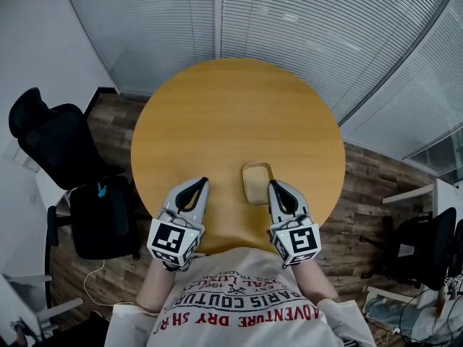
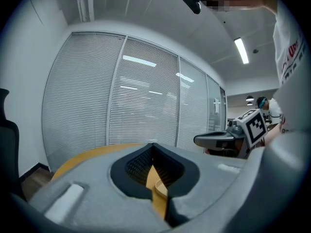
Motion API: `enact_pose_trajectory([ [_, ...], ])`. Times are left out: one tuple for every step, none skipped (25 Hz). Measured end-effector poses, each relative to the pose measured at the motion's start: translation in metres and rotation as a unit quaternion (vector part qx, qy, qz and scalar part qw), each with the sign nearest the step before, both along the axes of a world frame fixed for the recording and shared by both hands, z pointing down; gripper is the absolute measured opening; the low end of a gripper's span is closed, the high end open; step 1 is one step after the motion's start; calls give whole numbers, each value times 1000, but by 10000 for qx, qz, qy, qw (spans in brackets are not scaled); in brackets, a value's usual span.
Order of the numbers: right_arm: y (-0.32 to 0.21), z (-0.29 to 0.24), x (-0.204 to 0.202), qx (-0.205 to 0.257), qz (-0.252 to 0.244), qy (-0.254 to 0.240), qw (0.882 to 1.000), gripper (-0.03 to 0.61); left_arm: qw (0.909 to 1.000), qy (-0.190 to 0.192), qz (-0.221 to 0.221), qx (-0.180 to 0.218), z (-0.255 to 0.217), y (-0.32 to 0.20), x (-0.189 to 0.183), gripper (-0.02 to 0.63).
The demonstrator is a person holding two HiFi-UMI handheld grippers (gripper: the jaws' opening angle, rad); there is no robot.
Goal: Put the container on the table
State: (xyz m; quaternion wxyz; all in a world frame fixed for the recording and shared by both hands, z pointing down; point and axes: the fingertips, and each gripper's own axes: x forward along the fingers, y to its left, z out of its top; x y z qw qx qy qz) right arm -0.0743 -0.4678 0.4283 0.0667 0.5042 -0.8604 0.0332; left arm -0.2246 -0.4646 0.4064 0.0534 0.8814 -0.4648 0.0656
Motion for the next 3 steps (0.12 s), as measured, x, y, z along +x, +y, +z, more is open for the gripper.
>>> enact_pose_trajectory([
  [0,1,0,-24,11,-9,10000,6,10000,-6,-9,-26,2,0,0,-3],
  [-1,3,0,-48,20,-20,10000,6,10000,-11,-24,-55,4,-1,0,-2],
  [-1,4,0,-73,29,-31,10000,6,10000,-16,-40,-85,6,-1,0,-2],
])
